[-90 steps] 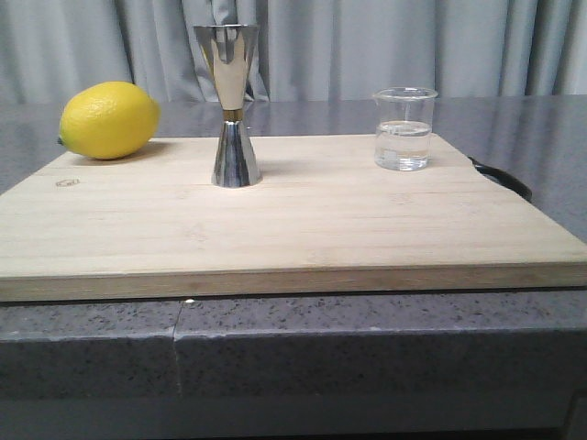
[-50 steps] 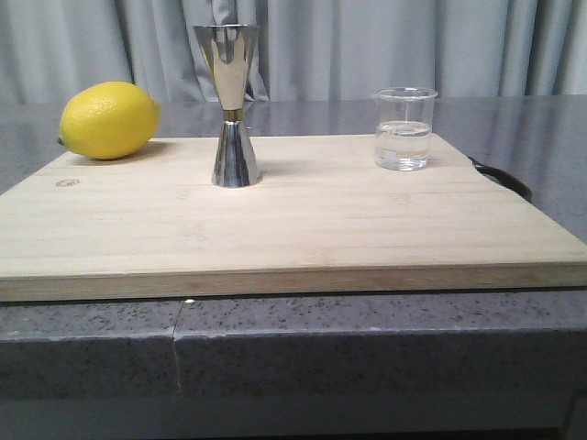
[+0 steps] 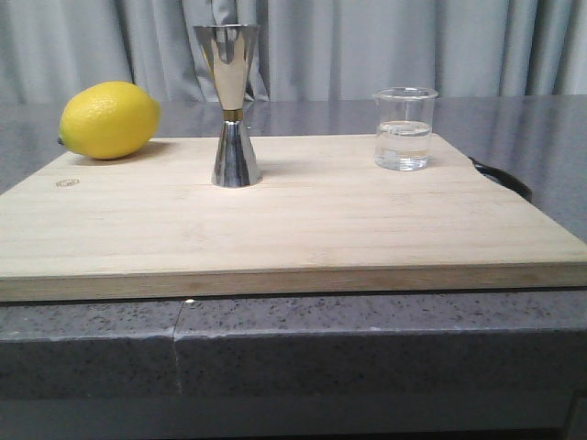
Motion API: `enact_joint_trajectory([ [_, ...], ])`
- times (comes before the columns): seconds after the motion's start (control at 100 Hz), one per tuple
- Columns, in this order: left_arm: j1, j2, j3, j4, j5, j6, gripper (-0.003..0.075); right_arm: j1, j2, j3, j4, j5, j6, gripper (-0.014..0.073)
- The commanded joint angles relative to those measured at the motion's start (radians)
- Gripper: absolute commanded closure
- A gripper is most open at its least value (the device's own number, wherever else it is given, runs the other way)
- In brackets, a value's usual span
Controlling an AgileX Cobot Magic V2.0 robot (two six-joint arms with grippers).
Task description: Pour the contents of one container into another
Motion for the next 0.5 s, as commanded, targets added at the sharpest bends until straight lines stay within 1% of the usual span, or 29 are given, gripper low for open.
enact_joint_trajectory([
  [0.0,0.002,-0.028,0.014,0.000,-0.078,-0.010,0.0739,0.001,-0.018,0.025,-0.074,-0.080,-0.015,0.0664],
  [0.2,0.002,-0.028,0.014,0.000,-0.078,-0.010,0.0739,0.001,-0.018,0.025,-0.130,-0.080,-0.015,0.0664],
  [0.37,0.002,-0.028,0.009,0.000,-0.078,-0.010,0.0739,0.001,-0.018,0.023,-0.130,-0.091,-0.015,0.0664],
  [0.49,0.002,-0.027,-0.022,-0.069,-0.073,-0.010,0.0739,0.001,-0.018,-0.005,-0.128,-0.087,-0.015,0.0664],
])
